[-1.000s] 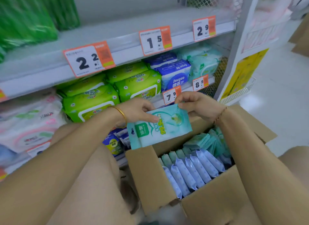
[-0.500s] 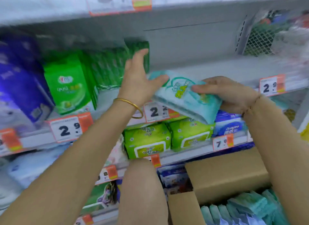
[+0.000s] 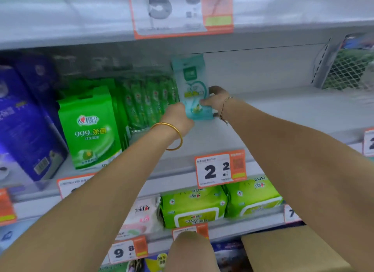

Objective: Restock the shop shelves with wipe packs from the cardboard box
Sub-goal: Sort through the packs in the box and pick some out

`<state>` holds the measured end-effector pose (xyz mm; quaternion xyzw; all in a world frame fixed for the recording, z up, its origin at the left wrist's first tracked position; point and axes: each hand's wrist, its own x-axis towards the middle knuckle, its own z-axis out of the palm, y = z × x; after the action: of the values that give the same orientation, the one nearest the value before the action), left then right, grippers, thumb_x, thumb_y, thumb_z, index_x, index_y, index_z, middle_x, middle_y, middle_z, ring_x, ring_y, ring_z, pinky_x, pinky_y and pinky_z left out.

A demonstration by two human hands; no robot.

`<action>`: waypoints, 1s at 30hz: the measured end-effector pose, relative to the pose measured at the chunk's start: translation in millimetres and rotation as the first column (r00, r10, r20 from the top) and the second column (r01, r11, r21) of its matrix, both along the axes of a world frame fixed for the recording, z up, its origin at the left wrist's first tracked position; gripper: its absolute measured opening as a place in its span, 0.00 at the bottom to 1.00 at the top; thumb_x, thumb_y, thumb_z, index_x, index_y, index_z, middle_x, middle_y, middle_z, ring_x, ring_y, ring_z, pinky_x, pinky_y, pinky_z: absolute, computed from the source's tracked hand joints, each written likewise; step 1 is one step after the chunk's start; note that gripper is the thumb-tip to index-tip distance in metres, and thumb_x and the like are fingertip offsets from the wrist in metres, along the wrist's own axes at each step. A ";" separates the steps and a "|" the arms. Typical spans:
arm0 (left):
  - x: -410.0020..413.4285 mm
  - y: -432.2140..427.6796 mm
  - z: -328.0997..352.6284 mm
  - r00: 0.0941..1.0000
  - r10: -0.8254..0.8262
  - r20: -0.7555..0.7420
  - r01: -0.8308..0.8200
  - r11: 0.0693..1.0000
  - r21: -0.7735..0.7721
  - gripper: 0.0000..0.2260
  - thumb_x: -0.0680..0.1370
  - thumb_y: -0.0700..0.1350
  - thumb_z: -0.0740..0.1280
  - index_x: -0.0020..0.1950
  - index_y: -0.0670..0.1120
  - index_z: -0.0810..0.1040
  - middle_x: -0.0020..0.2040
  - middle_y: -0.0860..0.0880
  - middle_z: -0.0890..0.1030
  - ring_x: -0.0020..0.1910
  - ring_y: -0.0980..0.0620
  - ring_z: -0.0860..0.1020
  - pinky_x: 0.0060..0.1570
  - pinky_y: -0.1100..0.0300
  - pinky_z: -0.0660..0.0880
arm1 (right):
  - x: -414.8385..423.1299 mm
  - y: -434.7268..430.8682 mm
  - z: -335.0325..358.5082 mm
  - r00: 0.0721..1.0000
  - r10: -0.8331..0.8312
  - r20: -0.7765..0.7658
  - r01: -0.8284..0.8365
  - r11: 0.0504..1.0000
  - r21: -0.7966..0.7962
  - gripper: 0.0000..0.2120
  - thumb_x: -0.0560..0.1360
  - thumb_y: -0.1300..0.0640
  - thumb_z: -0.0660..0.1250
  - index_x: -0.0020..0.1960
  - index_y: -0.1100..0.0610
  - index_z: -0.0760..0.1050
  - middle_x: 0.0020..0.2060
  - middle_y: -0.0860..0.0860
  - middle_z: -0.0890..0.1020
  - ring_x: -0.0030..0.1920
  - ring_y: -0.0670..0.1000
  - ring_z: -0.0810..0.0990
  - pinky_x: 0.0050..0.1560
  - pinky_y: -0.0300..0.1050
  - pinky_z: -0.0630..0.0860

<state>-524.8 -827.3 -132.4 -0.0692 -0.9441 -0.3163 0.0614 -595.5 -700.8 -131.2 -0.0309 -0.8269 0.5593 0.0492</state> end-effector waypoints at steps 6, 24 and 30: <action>-9.3 -3.3 -5.3 0.998 -0.057 0.018 0.059 0.976 -0.210 0.18 0.77 0.38 0.63 0.66 0.38 0.71 0.66 0.40 0.71 0.63 0.43 0.72 0.60 0.57 0.70 | -27.1 -1.2 -8.5 0.999 -0.038 -0.016 0.040 0.983 0.178 0.18 0.75 0.62 0.65 0.64 0.64 0.69 0.61 0.62 0.76 0.61 0.61 0.76 0.62 0.55 0.74; 48.1 17.2 2.0 0.987 -0.114 -0.110 0.129 0.982 0.138 0.18 0.77 0.39 0.63 0.67 0.44 0.71 0.68 0.46 0.71 0.63 0.52 0.73 0.56 0.67 0.67 | 28.1 21.1 16.5 0.994 -0.053 -0.092 0.081 0.938 0.337 0.19 0.75 0.61 0.65 0.64 0.65 0.67 0.60 0.59 0.76 0.59 0.59 0.76 0.61 0.49 0.74; 147.2 62.8 -32.5 0.928 -0.332 -0.166 0.369 0.877 0.307 0.14 0.76 0.39 0.65 0.60 0.48 0.77 0.56 0.51 0.77 0.54 0.57 0.76 0.56 0.65 0.70 | 215.2 98.1 -7.9 0.963 -0.033 -0.267 0.010 0.996 -0.089 0.09 0.74 0.70 0.64 0.47 0.57 0.75 0.43 0.58 0.79 0.43 0.52 0.79 0.46 0.45 0.82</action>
<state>-377.6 -764.5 -164.9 -0.2447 -0.8441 -0.4726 0.0650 -380.3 -602.8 -139.1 0.0341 -0.7873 0.5930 0.1656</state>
